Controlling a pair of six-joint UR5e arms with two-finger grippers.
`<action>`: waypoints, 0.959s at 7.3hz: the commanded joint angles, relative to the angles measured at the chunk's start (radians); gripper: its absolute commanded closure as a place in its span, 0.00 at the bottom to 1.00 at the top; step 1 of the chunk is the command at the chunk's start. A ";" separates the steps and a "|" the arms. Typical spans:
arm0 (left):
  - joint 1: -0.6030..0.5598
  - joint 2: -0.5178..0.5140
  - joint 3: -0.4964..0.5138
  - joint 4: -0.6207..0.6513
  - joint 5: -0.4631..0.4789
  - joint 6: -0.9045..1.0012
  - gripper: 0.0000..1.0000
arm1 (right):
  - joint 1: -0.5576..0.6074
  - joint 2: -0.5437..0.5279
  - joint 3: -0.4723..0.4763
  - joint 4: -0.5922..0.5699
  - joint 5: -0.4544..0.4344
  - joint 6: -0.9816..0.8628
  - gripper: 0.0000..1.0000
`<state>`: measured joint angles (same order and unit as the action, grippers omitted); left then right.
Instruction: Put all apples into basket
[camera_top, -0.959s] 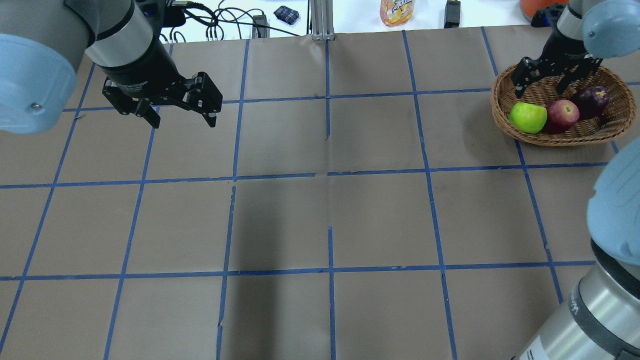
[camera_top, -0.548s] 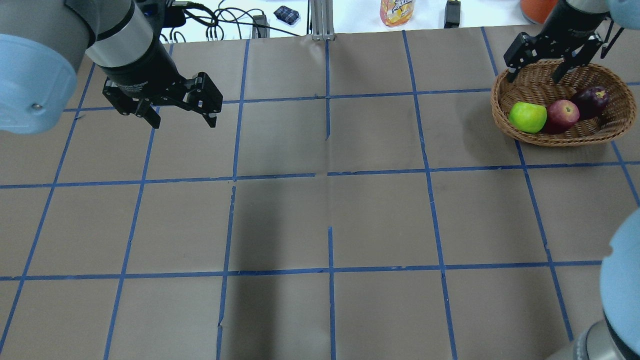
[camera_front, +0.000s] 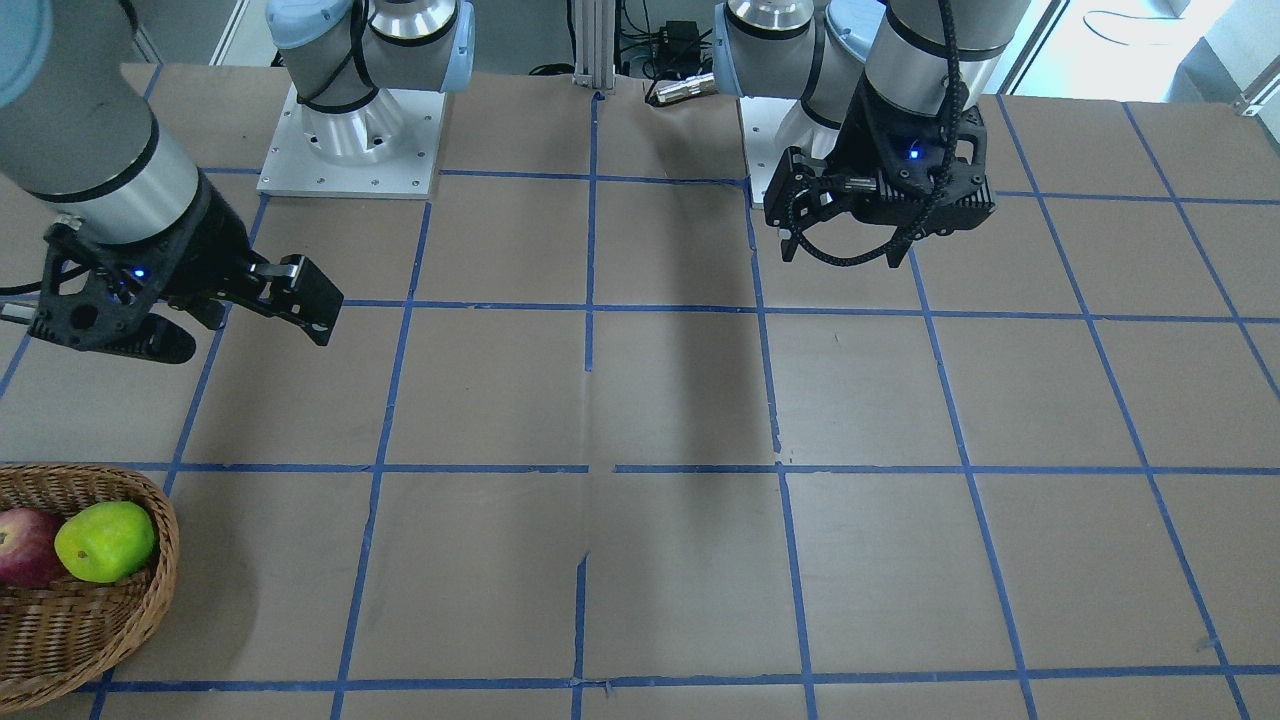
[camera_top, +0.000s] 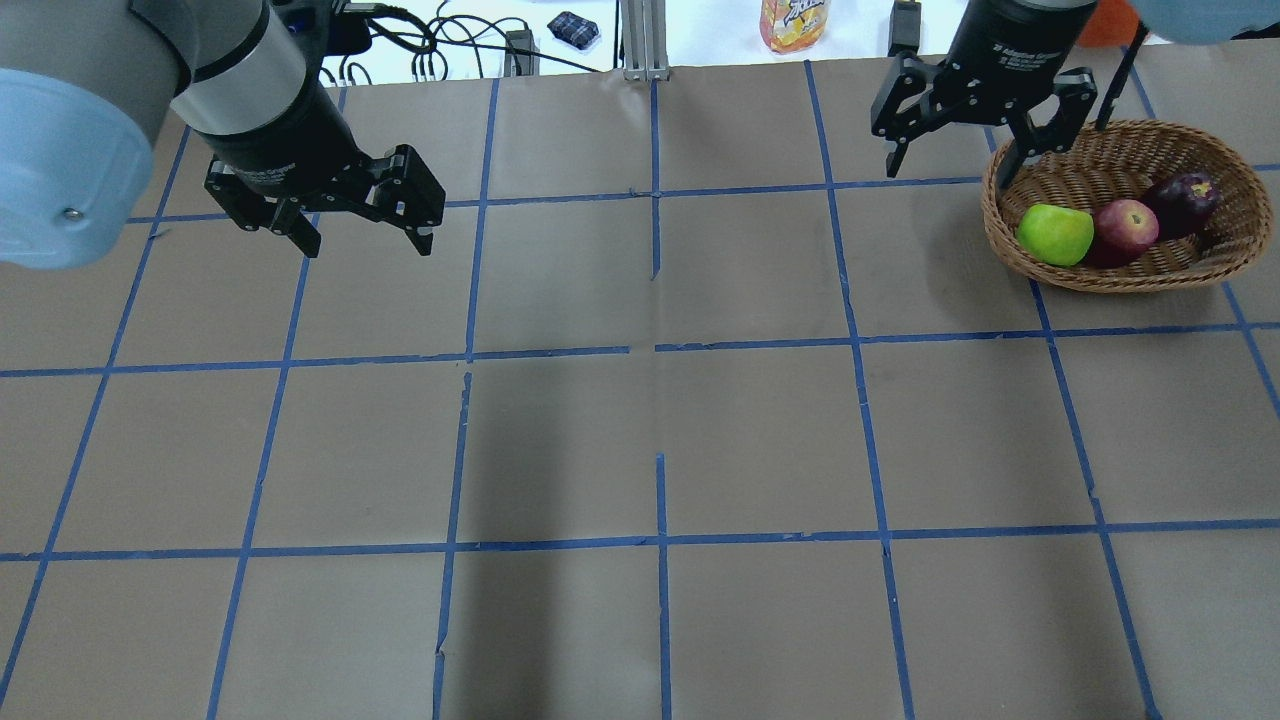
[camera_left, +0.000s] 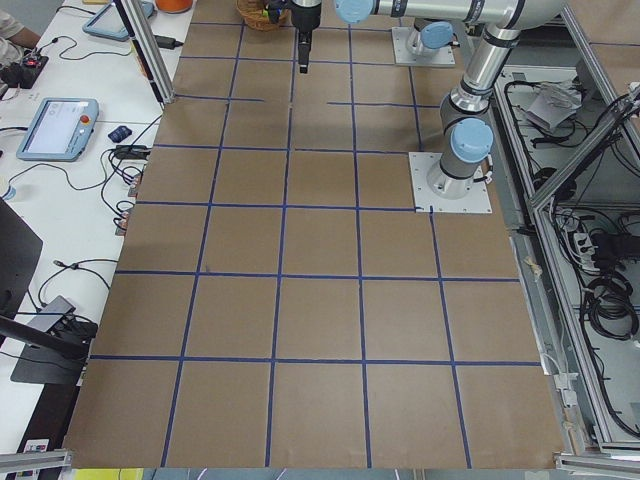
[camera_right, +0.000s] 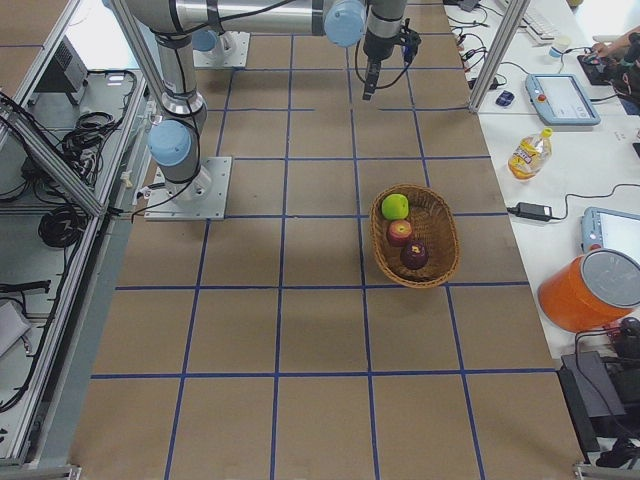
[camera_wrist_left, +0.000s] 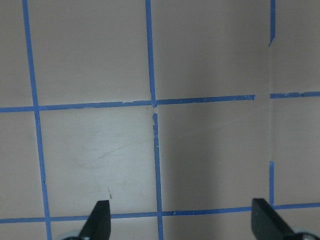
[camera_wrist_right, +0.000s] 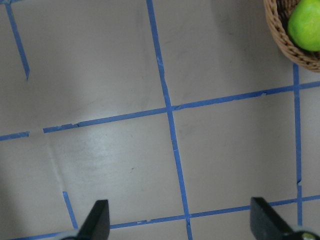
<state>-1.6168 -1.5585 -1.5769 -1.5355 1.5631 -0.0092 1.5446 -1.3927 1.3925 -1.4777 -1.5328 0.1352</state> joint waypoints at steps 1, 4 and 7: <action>0.000 0.000 0.000 0.000 0.000 0.000 0.00 | 0.006 -0.058 0.066 0.001 0.006 -0.014 0.00; 0.000 0.000 0.000 0.000 -0.002 0.000 0.00 | -0.003 -0.097 0.095 0.011 -0.004 -0.077 0.00; 0.002 -0.002 0.005 -0.002 -0.002 -0.002 0.00 | -0.004 -0.098 0.094 0.011 -0.015 -0.075 0.00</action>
<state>-1.6155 -1.5595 -1.5735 -1.5368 1.5596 -0.0102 1.5411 -1.4899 1.4866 -1.4679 -1.5430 0.0597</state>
